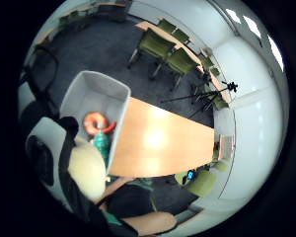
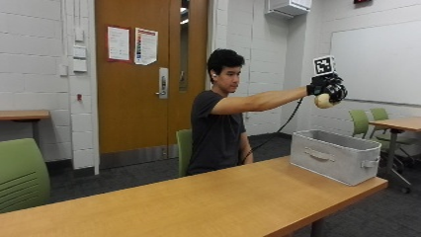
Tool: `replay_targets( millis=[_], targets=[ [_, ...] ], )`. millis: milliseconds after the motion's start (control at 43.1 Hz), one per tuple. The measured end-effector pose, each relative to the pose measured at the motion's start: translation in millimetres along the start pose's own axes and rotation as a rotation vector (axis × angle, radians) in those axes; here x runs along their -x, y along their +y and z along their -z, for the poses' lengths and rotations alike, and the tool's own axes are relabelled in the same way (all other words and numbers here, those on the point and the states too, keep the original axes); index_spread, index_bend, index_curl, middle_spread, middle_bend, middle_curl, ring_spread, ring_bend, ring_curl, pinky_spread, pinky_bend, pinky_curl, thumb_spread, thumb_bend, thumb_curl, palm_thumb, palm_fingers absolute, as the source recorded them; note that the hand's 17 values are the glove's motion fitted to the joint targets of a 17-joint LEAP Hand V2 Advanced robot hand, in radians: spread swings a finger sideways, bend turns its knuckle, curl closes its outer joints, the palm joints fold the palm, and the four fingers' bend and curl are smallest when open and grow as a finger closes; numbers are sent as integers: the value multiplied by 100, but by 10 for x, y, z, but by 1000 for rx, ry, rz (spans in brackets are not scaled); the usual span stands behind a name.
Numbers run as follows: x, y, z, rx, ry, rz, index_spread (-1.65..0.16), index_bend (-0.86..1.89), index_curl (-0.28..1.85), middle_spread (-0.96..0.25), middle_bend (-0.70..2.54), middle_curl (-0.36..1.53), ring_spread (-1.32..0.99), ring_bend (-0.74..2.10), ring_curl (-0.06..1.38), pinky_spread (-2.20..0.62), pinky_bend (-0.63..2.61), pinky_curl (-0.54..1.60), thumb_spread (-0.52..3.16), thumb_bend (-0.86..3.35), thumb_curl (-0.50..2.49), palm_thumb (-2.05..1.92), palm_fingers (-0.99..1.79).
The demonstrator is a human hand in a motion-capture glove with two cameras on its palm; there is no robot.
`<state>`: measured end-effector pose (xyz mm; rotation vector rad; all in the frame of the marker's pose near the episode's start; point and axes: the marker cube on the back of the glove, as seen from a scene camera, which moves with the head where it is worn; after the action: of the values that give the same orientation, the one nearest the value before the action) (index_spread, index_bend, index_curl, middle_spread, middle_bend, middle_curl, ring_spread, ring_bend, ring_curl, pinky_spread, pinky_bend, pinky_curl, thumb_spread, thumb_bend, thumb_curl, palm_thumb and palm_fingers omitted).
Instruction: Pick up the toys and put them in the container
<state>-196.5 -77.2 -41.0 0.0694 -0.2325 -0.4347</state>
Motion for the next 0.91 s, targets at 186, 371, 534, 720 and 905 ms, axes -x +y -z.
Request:
replay_targets(
  millis=[186,371,534,720,905],
  targets=[
    [136,-117,-250,22,31,-69,-46,17,50,-47,66,75,-46,109,55,-45,91,41,52,8,101,67,108],
    [200,-124,-502,53,123,-58,-46,17,54,-48,65,77,-46,109,55,-45,91,41,52,7,105,67,108],
    [137,-108,-655,157,120,-80,-39,17,59,-31,24,67,-33,77,54,-27,109,52,88,-14,83,19,-10],
    [-219,-40,-654,144,213,-63,-36,13,47,-17,14,54,-22,44,33,-14,106,41,99,-13,62,-14,-14],
    [255,222,-588,121,183,-92,-34,15,44,-12,16,49,-21,37,30,-11,98,37,106,-11,47,-15,-13]
  ],
)
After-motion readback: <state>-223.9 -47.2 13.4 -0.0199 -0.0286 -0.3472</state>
